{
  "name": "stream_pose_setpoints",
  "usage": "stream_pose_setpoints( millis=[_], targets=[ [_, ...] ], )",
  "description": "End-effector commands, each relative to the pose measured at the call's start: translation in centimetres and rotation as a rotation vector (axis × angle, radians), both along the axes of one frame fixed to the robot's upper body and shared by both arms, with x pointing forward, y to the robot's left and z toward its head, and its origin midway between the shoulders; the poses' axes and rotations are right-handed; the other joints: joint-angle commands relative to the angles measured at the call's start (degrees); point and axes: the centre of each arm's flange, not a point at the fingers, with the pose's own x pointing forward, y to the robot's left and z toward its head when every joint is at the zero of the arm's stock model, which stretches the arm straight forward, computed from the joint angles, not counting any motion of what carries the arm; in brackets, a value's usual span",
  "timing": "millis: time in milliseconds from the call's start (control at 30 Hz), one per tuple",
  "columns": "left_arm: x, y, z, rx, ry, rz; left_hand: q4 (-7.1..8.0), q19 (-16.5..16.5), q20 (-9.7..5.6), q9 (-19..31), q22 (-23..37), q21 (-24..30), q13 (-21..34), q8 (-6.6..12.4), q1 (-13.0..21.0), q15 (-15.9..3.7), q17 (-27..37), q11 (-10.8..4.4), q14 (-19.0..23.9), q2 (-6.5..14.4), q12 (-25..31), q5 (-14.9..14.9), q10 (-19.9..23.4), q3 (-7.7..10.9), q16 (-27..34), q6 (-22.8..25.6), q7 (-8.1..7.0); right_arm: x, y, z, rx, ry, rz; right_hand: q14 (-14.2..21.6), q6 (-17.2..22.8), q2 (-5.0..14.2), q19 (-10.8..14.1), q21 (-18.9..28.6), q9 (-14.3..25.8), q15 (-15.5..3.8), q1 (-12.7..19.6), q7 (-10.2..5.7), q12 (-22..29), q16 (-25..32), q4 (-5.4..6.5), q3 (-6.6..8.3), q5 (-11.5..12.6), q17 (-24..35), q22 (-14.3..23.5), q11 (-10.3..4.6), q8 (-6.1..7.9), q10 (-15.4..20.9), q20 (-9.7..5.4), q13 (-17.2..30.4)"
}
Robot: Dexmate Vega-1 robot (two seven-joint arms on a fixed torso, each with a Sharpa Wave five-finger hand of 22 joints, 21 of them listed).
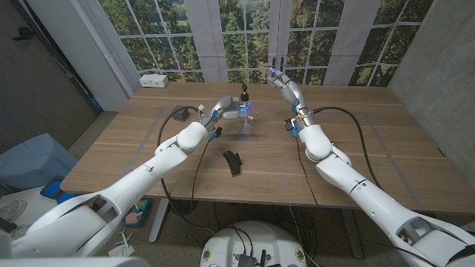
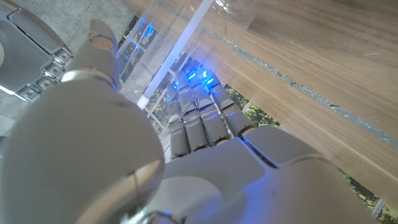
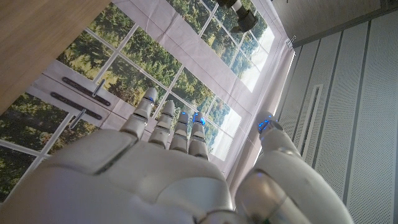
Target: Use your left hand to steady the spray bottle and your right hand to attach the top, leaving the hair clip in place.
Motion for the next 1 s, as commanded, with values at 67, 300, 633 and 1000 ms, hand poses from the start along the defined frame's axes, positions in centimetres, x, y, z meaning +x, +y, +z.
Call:
stream_pose_setpoints(
  millis=[67, 300, 633, 1000],
  targets=[
    [0.2, 0.4, -0.3, 0.013, 0.019, 0.024, 2.30, -1.29, -1.92, -0.14, -0.02, -0.71, -0.52, -0.88, 7.15, -9.11, 0.24, -8.61, -2.31, 10.37, -0.85, -0.21, 4.86, 0.17, -0.08, 5.42, -5.98, 0.4, -1.0, -0.2, 0.038, 0.019, -0.006, 0.16, 0.70, 0.75, 0.09, -0.22, -0.05, 0.01, 0.01, -0.03, 0.16, 0.04, -0.10, -0.51, -0.46, 0.07, 0.06, 0.42, -0.28, 0.25, 0.07, -0.18],
    [0.6, 0.5, -0.2, 0.054, 0.045, 0.036, 2.86, -3.32, -1.33, -0.51, -0.06, -1.76, -1.19, -1.60, 3.91, -8.72, 0.22, -9.00, -5.84, 8.53, -1.27, -0.23, 1.22, -2.34, -0.14, 2.70, -6.60, 0.7, -1.2, -0.4, 0.048, 0.025, -0.003, 0.21, 0.82, 1.03, 0.10, -0.30, -0.09, 0.03, -0.06, -0.08, 0.18, 0.05, -0.22, -0.72, -0.80, -0.04, 0.05, 0.49, -0.42, 0.26, 0.11, -0.45],
    [1.2, 0.5, -0.1, 0.135, 0.090, 0.052, 3.78, -6.41, 0.24, -1.65, -0.13, -3.90, -2.28, -2.29, -1.87, -7.97, 0.08, -8.44, -9.68, 6.96, -1.60, -0.13, -5.81, -5.56, 0.04, -2.63, -6.23, 1.0, -1.2, -0.2, 0.051, 0.024, -0.009, 0.23, 0.92, 1.42, 0.15, -0.41, -0.13, 0.17, -0.13, 0.01, 0.24, 0.06, -0.40, -0.98, -1.24, -0.16, 0.05, 0.48, -0.63, 0.38, 0.12, -0.82],
    [1.8, 0.6, 0.0, 0.203, 0.159, 0.043, 3.53, -9.77, 1.26, -2.77, -0.13, -6.63, -3.10, -2.60, -5.39, -6.93, -0.06, -7.83, -16.51, 6.09, -1.87, -0.15, -15.18, -7.21, -0.35, -11.36, -6.31, 1.3, -1.1, -0.1, 0.047, 0.017, -0.021, 0.24, 1.10, 1.89, 0.13, -0.58, -0.17, 0.06, -0.19, -0.07, 0.29, 0.09, -0.66, -1.33, -1.80, -0.30, 0.04, 0.46, -0.86, 0.48, 0.03, -1.31]
  ],
)
